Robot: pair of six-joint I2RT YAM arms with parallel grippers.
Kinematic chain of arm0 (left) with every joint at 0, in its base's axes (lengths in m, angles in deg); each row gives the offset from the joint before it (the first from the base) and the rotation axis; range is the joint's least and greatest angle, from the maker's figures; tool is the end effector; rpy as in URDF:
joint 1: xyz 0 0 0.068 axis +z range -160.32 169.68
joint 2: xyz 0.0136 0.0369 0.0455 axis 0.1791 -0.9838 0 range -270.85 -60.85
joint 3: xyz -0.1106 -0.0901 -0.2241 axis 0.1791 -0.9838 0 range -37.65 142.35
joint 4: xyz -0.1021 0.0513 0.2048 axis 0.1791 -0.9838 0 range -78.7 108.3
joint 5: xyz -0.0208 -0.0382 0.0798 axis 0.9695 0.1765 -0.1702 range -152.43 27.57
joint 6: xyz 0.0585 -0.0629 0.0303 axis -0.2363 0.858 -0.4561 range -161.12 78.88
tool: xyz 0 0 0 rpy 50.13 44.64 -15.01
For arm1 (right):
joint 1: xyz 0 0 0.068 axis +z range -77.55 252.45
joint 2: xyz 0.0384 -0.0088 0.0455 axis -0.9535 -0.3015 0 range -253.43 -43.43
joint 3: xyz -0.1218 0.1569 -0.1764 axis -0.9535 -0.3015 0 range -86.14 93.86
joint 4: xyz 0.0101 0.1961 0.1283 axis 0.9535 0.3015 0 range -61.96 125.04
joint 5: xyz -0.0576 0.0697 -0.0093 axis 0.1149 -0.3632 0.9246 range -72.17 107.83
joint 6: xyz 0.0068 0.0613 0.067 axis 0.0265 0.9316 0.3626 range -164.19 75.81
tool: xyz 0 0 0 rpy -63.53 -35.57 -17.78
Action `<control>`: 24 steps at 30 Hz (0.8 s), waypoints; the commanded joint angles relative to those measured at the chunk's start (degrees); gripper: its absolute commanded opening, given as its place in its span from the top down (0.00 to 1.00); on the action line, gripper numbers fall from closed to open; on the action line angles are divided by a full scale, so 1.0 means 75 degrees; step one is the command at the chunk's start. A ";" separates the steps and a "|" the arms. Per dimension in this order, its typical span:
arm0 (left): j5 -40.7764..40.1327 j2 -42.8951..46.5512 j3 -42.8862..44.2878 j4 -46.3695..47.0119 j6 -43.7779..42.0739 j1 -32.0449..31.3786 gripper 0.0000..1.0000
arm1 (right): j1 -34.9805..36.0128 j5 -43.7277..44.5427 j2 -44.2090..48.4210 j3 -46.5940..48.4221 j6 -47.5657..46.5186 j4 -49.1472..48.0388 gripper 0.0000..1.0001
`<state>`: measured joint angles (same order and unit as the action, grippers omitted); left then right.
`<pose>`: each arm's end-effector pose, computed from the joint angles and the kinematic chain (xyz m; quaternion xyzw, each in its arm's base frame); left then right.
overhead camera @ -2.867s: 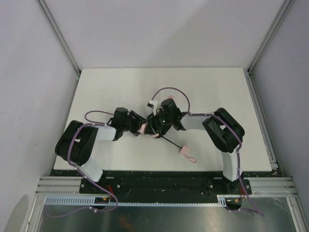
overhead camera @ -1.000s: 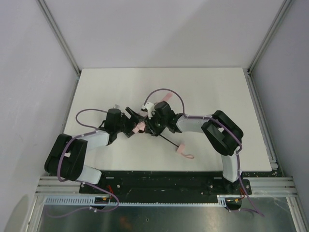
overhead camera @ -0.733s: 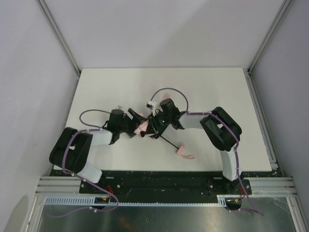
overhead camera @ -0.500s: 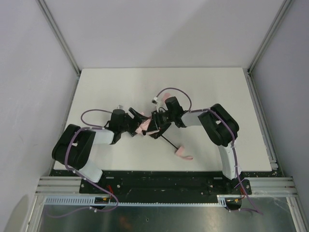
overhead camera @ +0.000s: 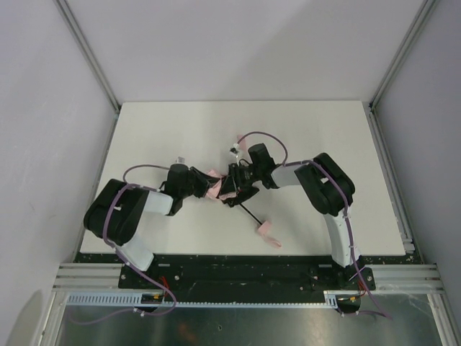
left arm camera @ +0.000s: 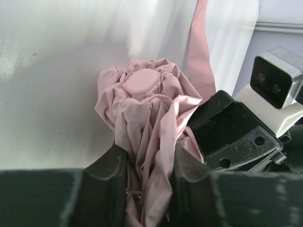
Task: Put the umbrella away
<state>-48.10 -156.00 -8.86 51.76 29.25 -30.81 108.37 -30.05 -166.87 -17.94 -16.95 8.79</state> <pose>0.2862 -0.1286 0.1121 -0.3134 0.8154 -0.4147 0.2547 0.3193 0.3059 0.1088 -0.2453 0.7980 0.5253 0.1643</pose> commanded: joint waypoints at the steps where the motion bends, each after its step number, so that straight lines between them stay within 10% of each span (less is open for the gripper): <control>1: -0.0399 -0.0630 -0.0382 -0.0906 -0.0724 -0.0221 0.83 | 0.0374 -0.0510 0.0037 0.0128 -0.0353 0.0504 1.00; 11: -0.0090 0.0190 -0.0726 -0.0466 -0.0716 -0.0222 0.11 | 0.0407 -0.0569 0.0548 0.0129 -0.0333 0.0543 1.00; 19: 0.0009 -0.0374 -0.0663 -0.0151 -0.0476 -0.0237 0.08 | 0.0531 -0.0732 0.0895 0.0109 -0.0090 0.0101 1.00; 24: -0.0062 -0.0571 -0.0659 0.0395 -0.0404 -0.0245 0.25 | 0.0676 -0.1055 0.1059 0.0105 -0.0069 -0.0176 1.00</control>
<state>-46.77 -156.27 -12.46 60.06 28.24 -31.42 109.84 -29.55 -163.88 -17.83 -18.91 11.76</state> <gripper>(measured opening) 0.835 0.363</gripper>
